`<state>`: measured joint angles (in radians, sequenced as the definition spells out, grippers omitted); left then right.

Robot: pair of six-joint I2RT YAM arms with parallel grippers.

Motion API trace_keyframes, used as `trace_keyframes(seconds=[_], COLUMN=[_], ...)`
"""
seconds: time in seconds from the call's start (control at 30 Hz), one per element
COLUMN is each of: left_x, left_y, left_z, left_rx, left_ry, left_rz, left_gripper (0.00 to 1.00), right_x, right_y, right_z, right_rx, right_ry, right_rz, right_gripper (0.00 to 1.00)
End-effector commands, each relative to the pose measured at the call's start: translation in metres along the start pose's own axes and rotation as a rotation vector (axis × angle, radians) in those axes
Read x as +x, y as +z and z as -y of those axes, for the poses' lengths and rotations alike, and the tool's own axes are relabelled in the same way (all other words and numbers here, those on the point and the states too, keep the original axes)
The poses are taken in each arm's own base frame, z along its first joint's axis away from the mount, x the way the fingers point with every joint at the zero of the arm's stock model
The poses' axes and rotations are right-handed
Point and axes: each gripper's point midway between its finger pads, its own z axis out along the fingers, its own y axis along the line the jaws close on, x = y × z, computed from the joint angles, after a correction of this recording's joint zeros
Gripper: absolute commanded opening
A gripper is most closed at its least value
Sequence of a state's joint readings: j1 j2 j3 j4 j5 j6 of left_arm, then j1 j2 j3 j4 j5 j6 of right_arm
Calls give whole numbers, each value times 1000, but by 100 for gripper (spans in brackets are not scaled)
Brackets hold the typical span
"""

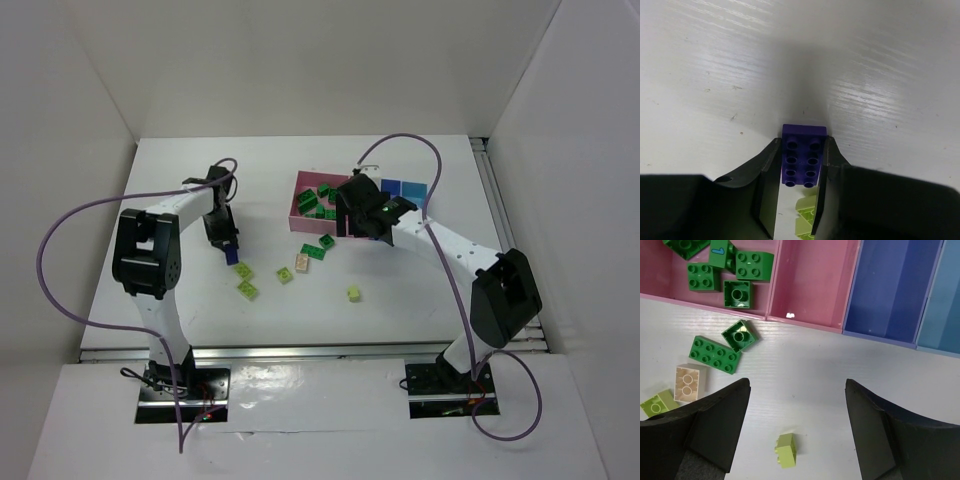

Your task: Sort the legos into containers by color

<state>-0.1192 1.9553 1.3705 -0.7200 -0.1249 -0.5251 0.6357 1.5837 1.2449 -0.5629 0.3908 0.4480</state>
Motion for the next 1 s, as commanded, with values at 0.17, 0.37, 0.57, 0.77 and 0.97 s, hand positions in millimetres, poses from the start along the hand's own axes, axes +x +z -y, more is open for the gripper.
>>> trace_keyframes(seconds=[0.17, 0.37, 0.57, 0.77, 0.97], left_x=[-26, -17, -14, -35, -43], left_y=[-96, -170, -174, -180, -149], left_z=[76, 187, 272, 329, 360], left_rx=[206, 520, 632, 753, 799], left_ry=[159, 281, 342, 350, 345], left_rz=[207, 247, 266, 371, 352], left_gripper=[19, 19, 19, 21, 24], right_x=[-22, -11, 12, 23, 43], right_y=[-24, -47, -71, -96, -97], right_z=[36, 71, 103, 122, 125], right_rx=[114, 183, 256, 259, 257], right_ry=[115, 270, 371, 445, 447], right_rz=[116, 179, 186, 210, 158], right_gripper=[84, 84, 84, 84, 84])
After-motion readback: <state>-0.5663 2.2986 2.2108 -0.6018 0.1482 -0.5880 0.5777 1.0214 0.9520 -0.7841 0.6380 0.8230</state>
